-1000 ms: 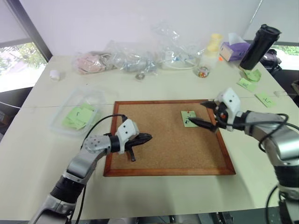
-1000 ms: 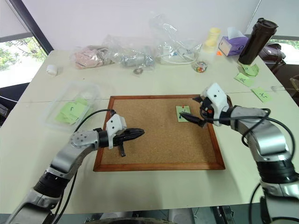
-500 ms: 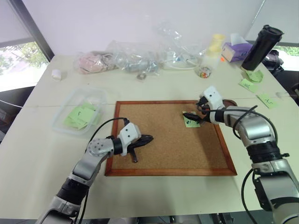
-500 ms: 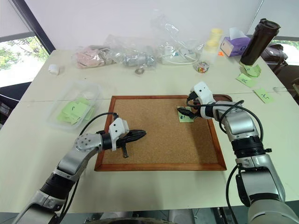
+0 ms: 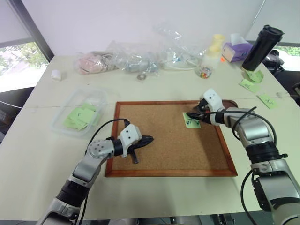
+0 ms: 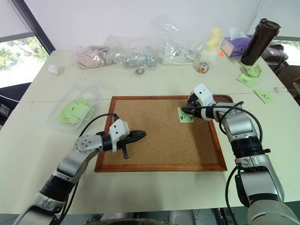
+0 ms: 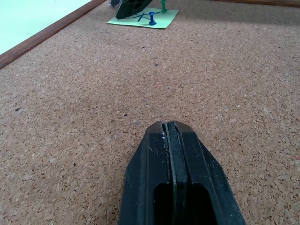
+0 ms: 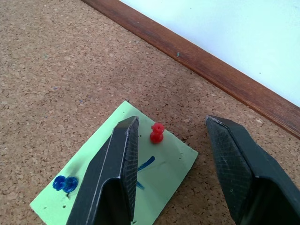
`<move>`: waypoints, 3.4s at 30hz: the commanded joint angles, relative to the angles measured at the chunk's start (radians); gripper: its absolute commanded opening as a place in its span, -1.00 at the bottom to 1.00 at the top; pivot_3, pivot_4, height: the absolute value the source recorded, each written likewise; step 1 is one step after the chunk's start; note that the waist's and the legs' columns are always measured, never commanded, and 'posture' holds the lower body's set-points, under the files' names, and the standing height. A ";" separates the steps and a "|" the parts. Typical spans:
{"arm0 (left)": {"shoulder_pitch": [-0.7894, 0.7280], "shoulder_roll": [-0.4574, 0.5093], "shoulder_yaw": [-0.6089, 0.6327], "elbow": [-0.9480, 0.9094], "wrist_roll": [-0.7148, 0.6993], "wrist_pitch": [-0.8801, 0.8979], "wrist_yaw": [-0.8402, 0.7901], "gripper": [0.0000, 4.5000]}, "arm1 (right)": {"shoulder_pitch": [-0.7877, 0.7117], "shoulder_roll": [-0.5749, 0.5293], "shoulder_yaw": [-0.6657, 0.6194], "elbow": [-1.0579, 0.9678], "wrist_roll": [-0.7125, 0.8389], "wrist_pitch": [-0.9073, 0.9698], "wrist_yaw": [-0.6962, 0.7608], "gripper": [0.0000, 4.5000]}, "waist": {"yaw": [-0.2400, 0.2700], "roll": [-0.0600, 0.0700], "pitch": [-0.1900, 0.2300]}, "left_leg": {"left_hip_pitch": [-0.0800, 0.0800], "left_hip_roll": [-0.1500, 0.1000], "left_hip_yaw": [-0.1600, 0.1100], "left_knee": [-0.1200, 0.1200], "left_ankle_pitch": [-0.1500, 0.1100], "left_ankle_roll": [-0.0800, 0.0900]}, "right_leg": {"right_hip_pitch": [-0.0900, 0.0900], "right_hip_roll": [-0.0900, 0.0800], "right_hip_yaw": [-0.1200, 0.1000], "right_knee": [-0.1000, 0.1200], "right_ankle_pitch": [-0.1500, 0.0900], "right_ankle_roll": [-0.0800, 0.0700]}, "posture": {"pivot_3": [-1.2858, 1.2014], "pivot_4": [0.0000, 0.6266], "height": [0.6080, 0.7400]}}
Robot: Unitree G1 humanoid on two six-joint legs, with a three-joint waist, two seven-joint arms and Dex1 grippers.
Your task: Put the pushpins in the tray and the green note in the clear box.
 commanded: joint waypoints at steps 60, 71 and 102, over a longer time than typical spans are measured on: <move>0.057 -0.012 -0.011 -0.019 0.024 0.073 -0.008 -1.00 | -0.025 -0.094 -0.319 0.331 0.043 -0.152 -0.102 0.98 | -0.003 0.005 -0.003 | 0.000 0.000 0.001 -0.001 0.000 0.000 | 0.000 0.000 0.001 0.000 0.000 0.000 | 0.03 -0.52 1.00; 0.053 -0.015 -0.015 -0.020 0.024 0.074 -0.007 -1.00 | -0.011 -0.094 -0.316 0.234 0.043 -0.121 -0.088 0.98 | -0.005 0.005 -0.003 | 0.000 0.000 0.001 -0.001 0.000 0.000 | 0.000 0.000 0.001 0.000 0.000 0.000 | 0.03 -0.52 1.00; 0.058 -0.009 -0.019 -0.020 0.033 0.067 -0.011 -1.00 | 0.266 -0.109 -0.213 -0.411 0.186 0.079 0.044 0.98 | 0.001 0.006 -0.004 | 0.000 0.001 0.000 -0.001 0.000 0.000 | 0.000 0.000 0.001 0.000 0.000 0.000 | 0.03 -0.52 1.00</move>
